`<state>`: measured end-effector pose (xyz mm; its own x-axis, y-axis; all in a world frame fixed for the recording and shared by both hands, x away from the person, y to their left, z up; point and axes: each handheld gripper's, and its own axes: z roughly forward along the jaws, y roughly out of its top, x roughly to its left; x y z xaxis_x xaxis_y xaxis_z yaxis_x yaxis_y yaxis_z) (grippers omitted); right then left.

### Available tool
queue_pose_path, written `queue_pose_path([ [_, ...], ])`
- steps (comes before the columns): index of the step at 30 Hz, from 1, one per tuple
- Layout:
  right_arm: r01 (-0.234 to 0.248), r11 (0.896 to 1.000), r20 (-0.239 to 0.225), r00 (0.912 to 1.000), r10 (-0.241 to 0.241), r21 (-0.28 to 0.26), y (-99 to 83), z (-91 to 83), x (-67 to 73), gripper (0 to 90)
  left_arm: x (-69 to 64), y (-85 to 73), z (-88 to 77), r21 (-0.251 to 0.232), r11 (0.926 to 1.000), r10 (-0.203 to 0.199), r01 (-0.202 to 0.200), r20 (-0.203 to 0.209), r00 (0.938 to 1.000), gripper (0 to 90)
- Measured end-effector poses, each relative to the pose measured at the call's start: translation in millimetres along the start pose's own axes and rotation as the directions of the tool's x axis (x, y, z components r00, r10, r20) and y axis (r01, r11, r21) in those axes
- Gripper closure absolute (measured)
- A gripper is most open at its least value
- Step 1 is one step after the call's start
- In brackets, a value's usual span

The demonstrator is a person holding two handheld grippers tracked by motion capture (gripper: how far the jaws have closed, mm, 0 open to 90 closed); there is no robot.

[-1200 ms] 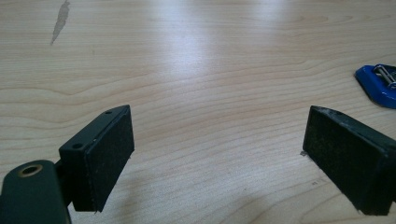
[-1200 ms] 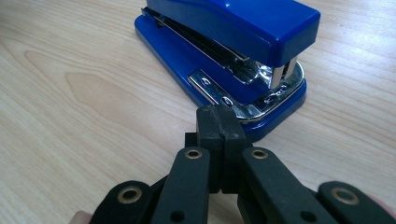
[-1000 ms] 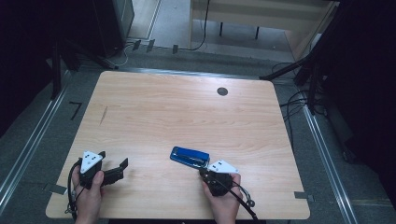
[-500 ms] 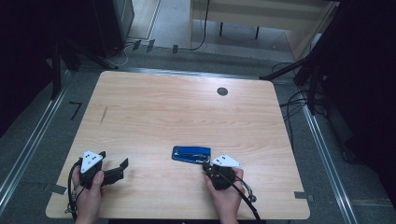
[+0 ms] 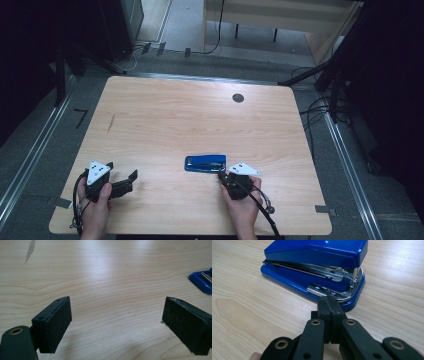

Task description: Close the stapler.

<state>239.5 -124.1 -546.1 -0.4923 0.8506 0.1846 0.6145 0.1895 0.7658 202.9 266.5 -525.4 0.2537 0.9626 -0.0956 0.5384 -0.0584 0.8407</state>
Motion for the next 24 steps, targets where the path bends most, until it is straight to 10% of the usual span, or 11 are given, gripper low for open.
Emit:
queue_pose_path([
  [11, -0.064, 0.997, -0.091, 0.9940, 0.060, -0.041, -0.4, -4.8, -13.1, 90.0, 1.1, 0.1, -0.2, 0.002, 1.0000, -0.007, 0.007, 0.007, 0.9999, 9.4],
  [24, -0.076, 0.982, -0.059, 0.9960, 0.067, -0.170, 12.9, -39.4, -40.0, 33.5, 0.6, 0.3, 0.0, 0.005, 1.0000, -0.002, 0.002, 0.007, 1.0000, 9.4],
])
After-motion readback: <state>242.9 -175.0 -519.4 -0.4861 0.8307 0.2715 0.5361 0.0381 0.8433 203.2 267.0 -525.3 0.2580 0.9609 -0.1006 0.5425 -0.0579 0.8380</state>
